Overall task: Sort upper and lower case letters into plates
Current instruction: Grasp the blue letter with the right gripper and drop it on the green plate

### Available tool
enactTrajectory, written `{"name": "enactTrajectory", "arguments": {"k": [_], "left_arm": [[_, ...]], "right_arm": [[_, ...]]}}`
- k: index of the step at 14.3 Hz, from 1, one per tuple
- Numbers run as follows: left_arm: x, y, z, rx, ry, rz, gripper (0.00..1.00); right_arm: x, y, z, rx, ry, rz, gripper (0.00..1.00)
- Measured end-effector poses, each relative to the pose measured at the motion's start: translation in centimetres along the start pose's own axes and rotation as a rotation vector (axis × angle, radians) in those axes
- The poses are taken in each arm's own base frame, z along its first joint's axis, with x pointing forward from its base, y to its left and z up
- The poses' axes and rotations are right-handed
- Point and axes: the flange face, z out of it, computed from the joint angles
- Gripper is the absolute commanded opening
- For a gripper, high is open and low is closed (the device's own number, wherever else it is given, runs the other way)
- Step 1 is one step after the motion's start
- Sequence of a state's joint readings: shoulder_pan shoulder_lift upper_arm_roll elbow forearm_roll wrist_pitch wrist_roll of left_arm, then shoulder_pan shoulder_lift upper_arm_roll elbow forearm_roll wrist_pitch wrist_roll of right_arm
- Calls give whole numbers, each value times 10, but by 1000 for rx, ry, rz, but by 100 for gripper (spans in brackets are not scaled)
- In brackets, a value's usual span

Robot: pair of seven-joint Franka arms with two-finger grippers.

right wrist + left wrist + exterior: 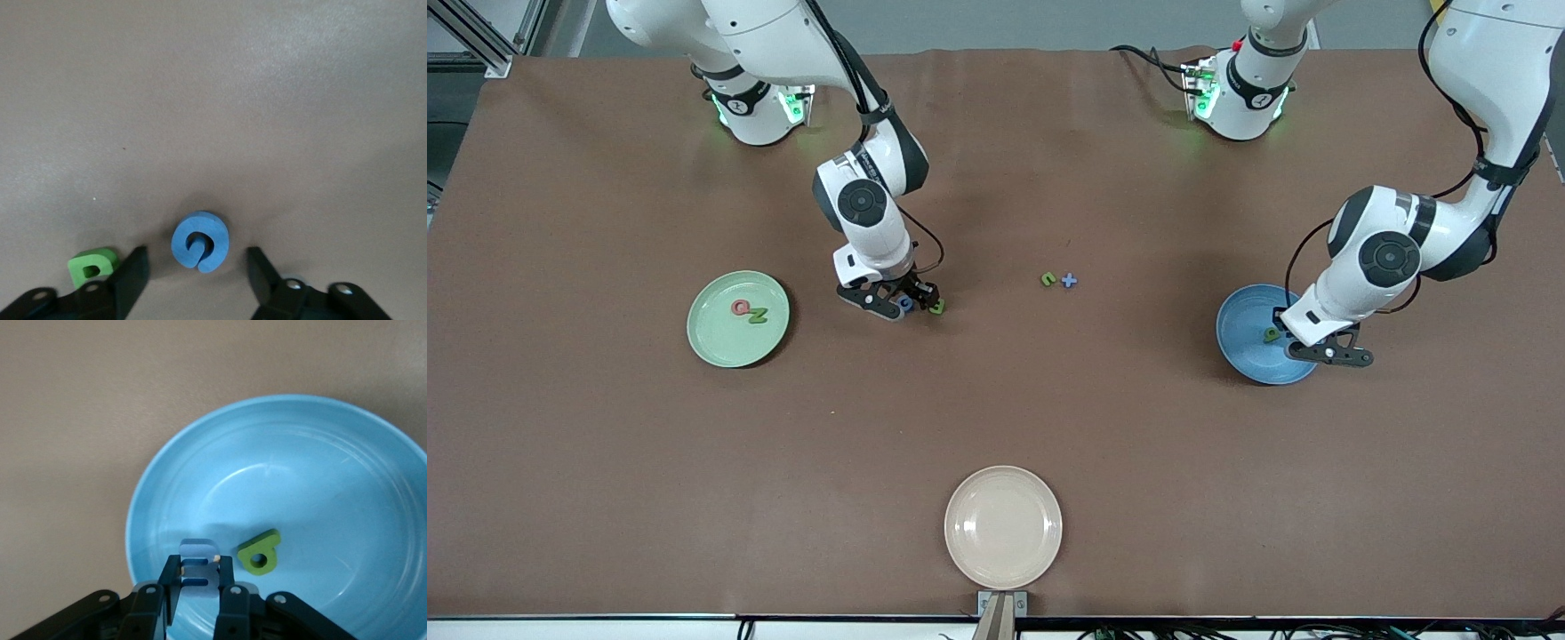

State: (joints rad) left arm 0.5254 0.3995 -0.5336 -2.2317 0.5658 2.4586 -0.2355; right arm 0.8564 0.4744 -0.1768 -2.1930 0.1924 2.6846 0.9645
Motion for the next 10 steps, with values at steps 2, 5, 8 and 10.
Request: {"name": "enactTrajectory", "arguments": {"k": [2,5,8,10], "left_arm": [[0,3,8,-13,-9,4,8],[0,2,14,-20,-15,4,17],[1,-5,13,-16,-11,-4,92],[2,-7,12,-13,-4,-5,100]], "right_arm": [[3,0,-2,3,4,-6,30],[7,2,-2,2,5,-12,7],[10,3,-2,0,6,-12,1],[16,7,-2,-4,9,-14,1]]}}
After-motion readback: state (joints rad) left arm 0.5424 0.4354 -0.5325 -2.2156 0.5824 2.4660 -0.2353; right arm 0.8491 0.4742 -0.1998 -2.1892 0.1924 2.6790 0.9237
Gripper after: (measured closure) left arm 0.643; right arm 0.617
